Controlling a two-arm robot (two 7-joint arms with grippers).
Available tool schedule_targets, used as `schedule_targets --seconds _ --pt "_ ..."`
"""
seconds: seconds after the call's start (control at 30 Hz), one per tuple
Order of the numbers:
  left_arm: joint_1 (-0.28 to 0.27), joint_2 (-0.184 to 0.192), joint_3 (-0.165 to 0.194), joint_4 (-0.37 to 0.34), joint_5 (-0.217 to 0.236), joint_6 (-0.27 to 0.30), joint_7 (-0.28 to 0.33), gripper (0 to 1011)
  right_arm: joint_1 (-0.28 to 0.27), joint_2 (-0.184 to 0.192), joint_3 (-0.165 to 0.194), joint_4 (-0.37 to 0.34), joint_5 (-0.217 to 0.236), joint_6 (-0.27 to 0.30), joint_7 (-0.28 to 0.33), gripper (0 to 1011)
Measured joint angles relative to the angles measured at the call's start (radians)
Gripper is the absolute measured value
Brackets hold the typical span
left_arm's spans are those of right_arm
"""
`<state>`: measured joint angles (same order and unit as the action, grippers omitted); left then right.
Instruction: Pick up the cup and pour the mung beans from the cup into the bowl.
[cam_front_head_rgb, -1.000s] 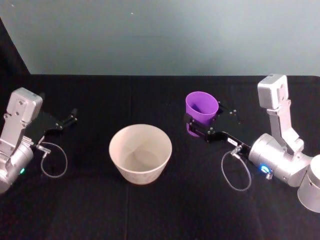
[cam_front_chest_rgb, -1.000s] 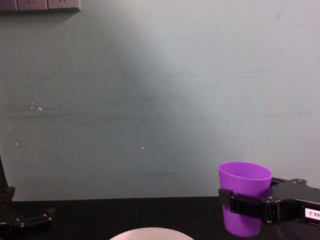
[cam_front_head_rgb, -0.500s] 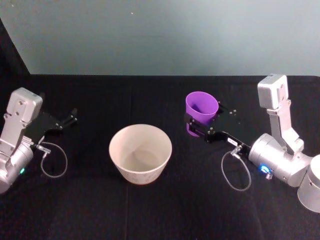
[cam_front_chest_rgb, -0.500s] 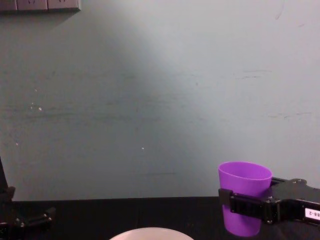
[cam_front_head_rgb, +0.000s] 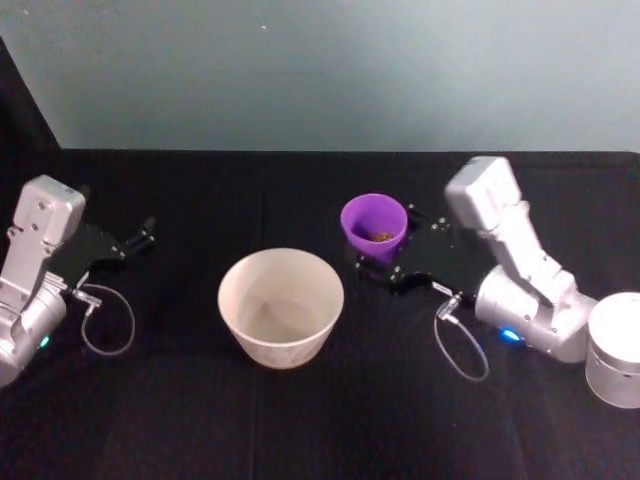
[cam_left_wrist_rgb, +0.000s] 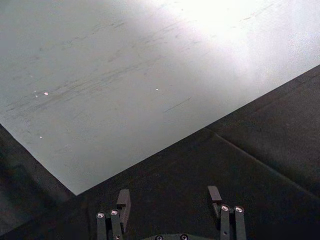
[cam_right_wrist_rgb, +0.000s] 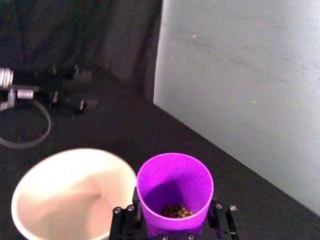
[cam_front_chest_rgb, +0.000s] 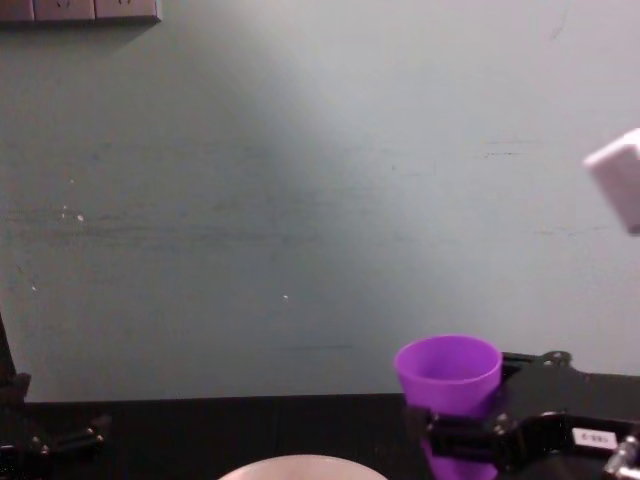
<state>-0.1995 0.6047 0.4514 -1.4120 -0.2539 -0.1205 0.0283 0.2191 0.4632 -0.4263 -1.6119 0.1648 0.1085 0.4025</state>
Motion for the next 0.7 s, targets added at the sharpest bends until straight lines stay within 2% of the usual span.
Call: schedule_targets --seconds 0.1,0.2,0.3,0.53,0.6,0.7 --pt "0.0 0.0 0.0 0.0 0.0 0.0 0.0 1000 0.013 0.008 -0.026 -0.015 -0.058 0.017 -0.008 718" --pt "0.0 0.0 0.0 0.0 0.0 0.0 0.0 1000 0.035 0.016 -0.063 -0.031 -0.145 0.039 -0.018 718" --pt "0.0 0.0 0.0 0.0 0.0 0.0 0.0 1000 0.05 0.019 -0.089 -0.041 -0.205 0.049 -0.026 718" --pt "0.0 0.0 0.0 0.0 0.0 0.0 0.0 1000 0.067 0.019 -0.126 -0.062 -0.311 0.059 -0.046 718" --pt "0.0 0.0 0.0 0.0 0.0 0.0 0.0 1000 0.079 0.018 -0.149 -0.068 -0.364 0.072 -0.048 718" --pt "0.0 0.0 0.0 0.0 0.0 0.0 0.0 1000 0.091 0.016 -0.168 -0.071 -0.407 0.085 -0.048 718"
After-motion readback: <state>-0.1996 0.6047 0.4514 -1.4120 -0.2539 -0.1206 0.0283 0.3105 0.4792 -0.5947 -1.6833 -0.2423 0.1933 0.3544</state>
